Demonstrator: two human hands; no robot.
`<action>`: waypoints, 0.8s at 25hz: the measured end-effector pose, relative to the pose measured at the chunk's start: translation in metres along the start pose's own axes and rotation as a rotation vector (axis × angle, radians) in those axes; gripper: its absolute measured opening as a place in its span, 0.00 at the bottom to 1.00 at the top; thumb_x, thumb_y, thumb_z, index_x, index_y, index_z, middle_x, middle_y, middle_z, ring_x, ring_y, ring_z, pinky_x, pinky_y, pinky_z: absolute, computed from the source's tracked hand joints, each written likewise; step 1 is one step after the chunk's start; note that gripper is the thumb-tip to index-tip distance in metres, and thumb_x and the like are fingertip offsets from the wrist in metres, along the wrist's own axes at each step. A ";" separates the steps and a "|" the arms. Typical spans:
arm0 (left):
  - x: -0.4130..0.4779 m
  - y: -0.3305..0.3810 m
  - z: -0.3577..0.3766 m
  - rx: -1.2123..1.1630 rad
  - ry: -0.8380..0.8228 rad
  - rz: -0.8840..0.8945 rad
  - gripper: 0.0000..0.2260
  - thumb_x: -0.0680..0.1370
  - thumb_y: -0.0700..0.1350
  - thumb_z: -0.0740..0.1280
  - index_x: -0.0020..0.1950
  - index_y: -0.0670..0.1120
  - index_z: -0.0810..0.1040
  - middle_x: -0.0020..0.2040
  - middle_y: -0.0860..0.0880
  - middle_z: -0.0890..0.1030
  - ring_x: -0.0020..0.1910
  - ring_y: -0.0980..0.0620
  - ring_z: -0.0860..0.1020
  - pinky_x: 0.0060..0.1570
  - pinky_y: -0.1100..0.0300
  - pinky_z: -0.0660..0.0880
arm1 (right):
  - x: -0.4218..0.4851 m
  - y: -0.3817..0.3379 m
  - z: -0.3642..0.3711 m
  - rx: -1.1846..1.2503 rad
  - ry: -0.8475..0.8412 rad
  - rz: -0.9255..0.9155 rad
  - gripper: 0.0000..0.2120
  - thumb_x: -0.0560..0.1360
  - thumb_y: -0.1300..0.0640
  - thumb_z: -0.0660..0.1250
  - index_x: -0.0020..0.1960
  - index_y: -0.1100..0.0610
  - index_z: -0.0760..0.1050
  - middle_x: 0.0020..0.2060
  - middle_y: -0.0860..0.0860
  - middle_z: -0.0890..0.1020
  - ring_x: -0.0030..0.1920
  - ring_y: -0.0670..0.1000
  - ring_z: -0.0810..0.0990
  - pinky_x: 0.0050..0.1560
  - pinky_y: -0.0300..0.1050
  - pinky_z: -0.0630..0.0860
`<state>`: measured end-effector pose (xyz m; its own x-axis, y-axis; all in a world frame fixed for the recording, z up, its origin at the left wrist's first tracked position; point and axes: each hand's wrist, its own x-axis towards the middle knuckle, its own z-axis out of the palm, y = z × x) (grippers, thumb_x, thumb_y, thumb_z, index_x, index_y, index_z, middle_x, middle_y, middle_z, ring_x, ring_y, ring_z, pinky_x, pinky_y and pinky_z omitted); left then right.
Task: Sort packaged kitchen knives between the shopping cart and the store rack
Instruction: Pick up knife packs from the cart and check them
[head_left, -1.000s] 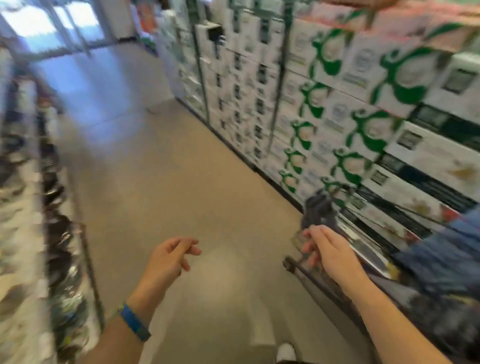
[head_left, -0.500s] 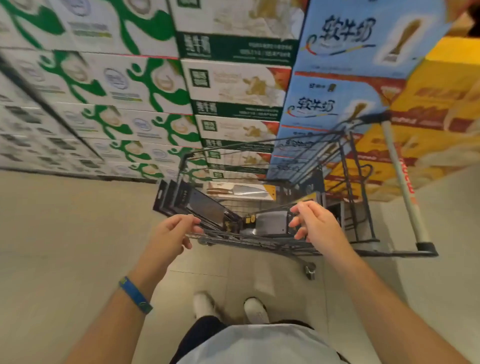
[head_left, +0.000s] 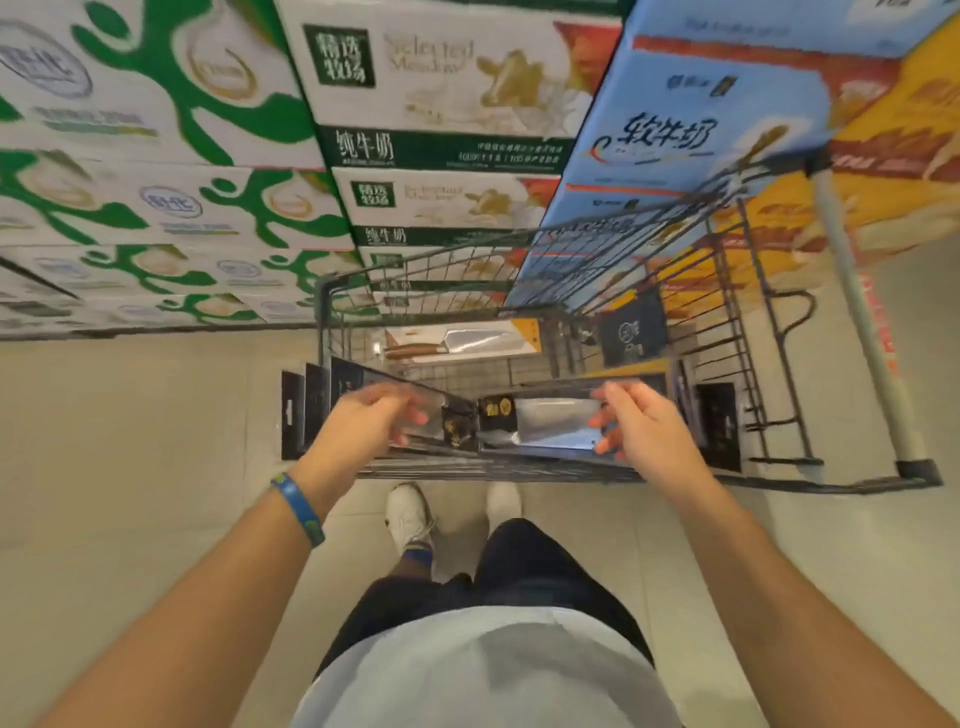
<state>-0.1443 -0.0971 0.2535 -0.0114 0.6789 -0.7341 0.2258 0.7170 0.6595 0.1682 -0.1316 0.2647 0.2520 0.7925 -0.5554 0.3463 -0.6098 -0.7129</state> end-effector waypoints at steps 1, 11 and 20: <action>0.016 -0.001 0.001 0.002 0.000 -0.047 0.10 0.82 0.50 0.62 0.49 0.51 0.83 0.43 0.52 0.86 0.26 0.59 0.76 0.29 0.65 0.70 | 0.014 0.000 0.008 -0.003 0.005 0.019 0.11 0.83 0.48 0.60 0.50 0.47 0.80 0.37 0.48 0.86 0.28 0.48 0.81 0.28 0.39 0.72; 0.245 -0.036 0.110 0.496 -0.102 -0.031 0.14 0.82 0.45 0.62 0.67 0.43 0.70 0.57 0.43 0.78 0.51 0.44 0.80 0.44 0.55 0.78 | 0.179 0.023 0.070 0.030 -0.088 0.137 0.12 0.83 0.45 0.60 0.48 0.47 0.80 0.38 0.46 0.87 0.29 0.45 0.82 0.35 0.43 0.72; 0.423 -0.064 0.118 1.653 -0.117 0.250 0.46 0.68 0.55 0.78 0.77 0.44 0.56 0.71 0.41 0.68 0.67 0.36 0.70 0.62 0.37 0.71 | 0.225 0.068 0.081 -0.014 -0.126 0.139 0.13 0.83 0.41 0.58 0.50 0.43 0.79 0.41 0.41 0.86 0.34 0.42 0.84 0.29 0.30 0.72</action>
<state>-0.0483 0.1256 -0.1178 0.2315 0.6736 -0.7019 0.9243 -0.3774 -0.0573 0.1754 0.0045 0.0567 0.1836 0.6922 -0.6979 0.3291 -0.7123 -0.6199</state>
